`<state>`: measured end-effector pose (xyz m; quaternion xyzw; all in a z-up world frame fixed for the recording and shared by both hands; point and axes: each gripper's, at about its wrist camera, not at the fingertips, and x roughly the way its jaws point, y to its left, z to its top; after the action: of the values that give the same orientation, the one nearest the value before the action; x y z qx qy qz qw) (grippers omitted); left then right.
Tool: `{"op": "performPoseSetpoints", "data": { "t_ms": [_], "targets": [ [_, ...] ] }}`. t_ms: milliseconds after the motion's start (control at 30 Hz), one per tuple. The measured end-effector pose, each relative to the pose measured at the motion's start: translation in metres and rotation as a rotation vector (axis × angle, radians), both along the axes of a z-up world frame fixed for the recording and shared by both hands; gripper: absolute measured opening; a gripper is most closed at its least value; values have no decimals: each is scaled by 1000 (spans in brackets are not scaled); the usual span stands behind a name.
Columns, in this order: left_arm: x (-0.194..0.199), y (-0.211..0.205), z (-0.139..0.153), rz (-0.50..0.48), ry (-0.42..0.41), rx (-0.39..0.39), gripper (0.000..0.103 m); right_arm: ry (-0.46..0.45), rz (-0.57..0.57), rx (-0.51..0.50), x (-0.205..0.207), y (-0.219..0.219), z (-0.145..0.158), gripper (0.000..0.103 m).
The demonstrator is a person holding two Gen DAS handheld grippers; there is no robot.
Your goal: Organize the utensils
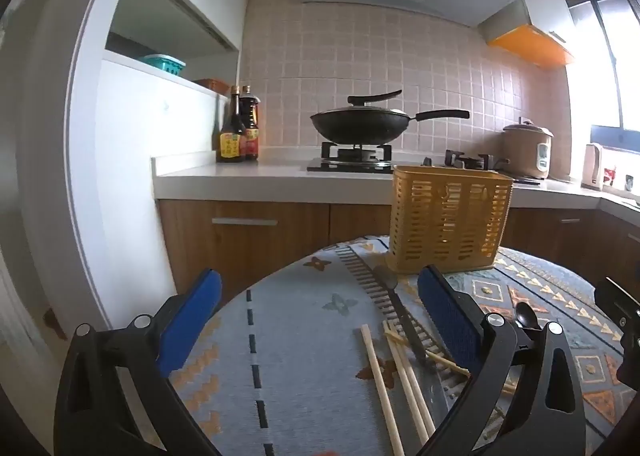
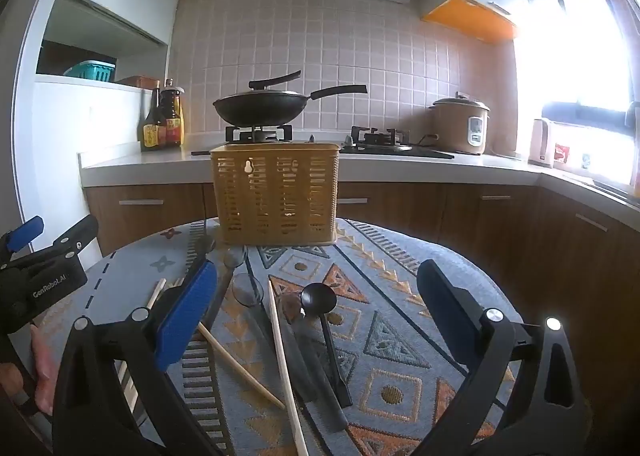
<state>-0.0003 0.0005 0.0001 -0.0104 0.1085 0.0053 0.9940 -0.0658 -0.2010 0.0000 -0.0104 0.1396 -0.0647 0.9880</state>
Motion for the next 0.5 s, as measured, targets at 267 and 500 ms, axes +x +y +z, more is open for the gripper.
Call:
{"op": "performPoseSetpoints", "data": {
  "t_ms": [267, 500],
  "targets": [
    [-7, 1, 2, -14, -21, -3, 95, 37, 7, 41, 7, -33, 1, 95],
    [-3, 0, 2, -13, -4, 4, 96, 27, 10, 28, 4, -30, 1, 95]
  ]
}}
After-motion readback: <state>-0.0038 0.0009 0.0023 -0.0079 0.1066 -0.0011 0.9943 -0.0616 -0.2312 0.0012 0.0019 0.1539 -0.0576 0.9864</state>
